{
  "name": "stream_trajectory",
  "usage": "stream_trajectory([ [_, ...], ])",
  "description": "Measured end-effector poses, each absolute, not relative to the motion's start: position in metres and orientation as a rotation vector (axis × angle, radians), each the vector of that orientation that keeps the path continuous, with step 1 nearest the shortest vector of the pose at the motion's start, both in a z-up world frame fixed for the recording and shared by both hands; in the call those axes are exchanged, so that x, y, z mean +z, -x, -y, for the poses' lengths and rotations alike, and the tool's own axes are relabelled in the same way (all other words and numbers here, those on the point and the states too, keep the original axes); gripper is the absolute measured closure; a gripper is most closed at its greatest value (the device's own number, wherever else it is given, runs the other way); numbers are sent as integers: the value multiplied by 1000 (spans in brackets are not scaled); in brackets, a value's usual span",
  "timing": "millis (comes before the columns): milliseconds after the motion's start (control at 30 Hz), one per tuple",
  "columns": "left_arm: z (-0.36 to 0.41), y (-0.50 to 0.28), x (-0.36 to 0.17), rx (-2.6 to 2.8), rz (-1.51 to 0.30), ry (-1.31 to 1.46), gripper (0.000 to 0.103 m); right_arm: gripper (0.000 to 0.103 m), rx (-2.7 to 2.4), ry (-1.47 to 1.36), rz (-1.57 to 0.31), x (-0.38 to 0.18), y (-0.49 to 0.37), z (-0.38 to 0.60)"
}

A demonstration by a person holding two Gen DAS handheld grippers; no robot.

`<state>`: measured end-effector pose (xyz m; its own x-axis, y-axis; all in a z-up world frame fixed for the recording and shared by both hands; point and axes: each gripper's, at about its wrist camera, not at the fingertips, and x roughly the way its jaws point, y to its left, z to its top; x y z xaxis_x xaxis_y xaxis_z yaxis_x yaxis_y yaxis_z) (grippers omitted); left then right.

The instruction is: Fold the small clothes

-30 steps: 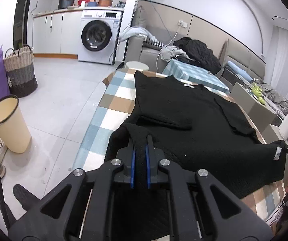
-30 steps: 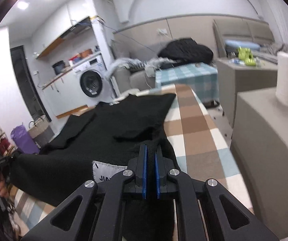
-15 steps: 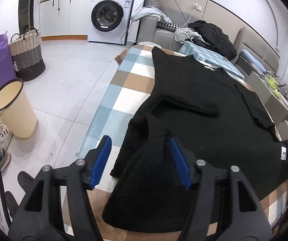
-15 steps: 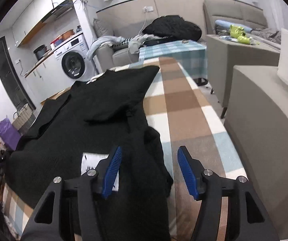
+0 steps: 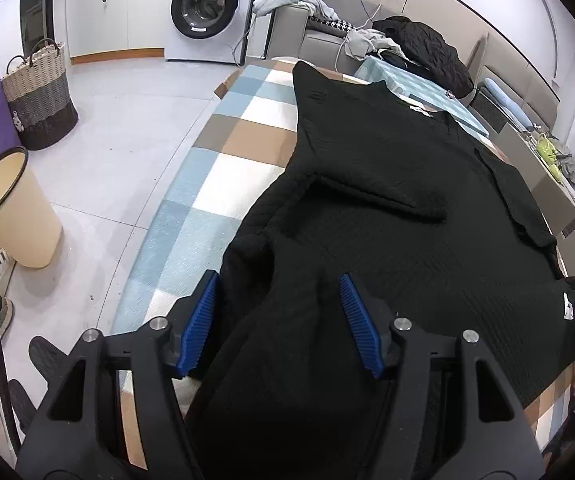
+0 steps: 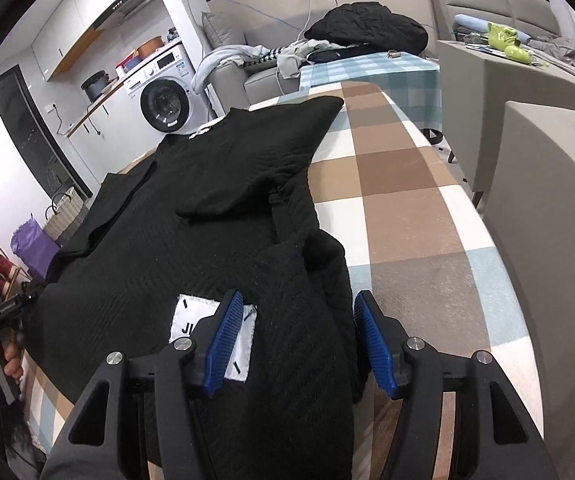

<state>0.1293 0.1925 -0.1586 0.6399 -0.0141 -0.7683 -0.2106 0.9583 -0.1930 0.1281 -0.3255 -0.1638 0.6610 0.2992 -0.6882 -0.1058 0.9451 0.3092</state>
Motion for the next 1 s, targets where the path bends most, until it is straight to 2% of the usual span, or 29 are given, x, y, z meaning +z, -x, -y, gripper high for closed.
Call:
stream_trajectory([
  [100, -190, -135, -160, 113, -867, 264, 69, 44, 234, -242, -833, -165, -134, 323],
  [167, -190, -136, -161, 99, -866, 260, 83, 54, 237, -226, -840, -166, -137, 320],
  [233, -188, -135, -160, 77, -857, 256, 88, 71, 239, -202, -844, -166, -139, 316],
  [333, -181, -133, -159, 71, -846, 215, 90, 81, 251, -173, -843, -165, -138, 310],
  [433, -175, -124, -158, 68, -841, 171, 91, 85, 258, -153, -846, -163, -135, 307],
  [1000, -161, -22, -152, 65, -842, 134, 91, 86, 300, -167, -853, -166, -51, 324],
])
